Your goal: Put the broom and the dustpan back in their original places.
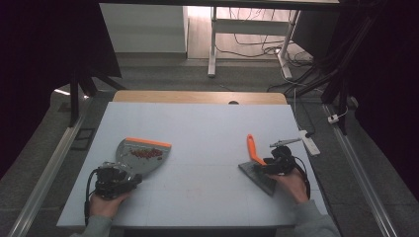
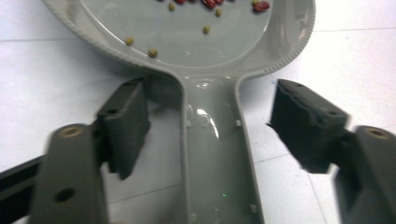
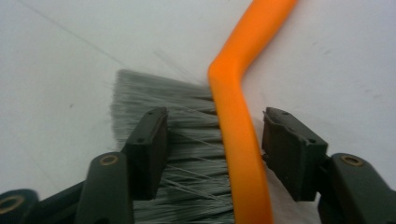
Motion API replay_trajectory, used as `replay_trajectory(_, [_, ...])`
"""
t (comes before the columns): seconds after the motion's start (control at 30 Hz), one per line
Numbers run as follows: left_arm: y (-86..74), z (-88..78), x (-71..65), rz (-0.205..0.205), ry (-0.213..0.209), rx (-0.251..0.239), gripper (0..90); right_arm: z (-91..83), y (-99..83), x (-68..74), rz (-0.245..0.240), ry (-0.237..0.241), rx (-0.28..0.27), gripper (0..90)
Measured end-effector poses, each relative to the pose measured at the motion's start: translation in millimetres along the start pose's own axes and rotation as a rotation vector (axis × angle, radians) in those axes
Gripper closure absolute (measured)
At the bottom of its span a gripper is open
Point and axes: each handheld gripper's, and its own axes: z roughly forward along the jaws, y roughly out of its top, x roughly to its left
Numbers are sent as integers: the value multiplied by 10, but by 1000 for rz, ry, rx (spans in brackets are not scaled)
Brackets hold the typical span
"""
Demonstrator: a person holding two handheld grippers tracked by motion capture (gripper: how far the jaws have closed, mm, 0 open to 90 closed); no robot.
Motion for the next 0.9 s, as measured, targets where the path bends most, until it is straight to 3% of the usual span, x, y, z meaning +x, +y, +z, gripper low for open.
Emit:
replay_trajectory(0.23, [15, -63, 17, 37, -4, -15, 212, -61, 8, 50, -28, -28, -51, 442])
replay_trajectory(0.43, [39, -159, 30, 90, -10, -47, 220, -164, 30, 147, -93, -28, -125, 450])
replay_trajectory(0.7, [97, -244, -44, 205, -62, -75, 231, -185, 32, 289, -192, 18, -151, 464])
replay_trajectory(0.9, [163, -230, -97, 269, -124, -95, 231, -178, 35, 382, -219, 32, -158, 467])
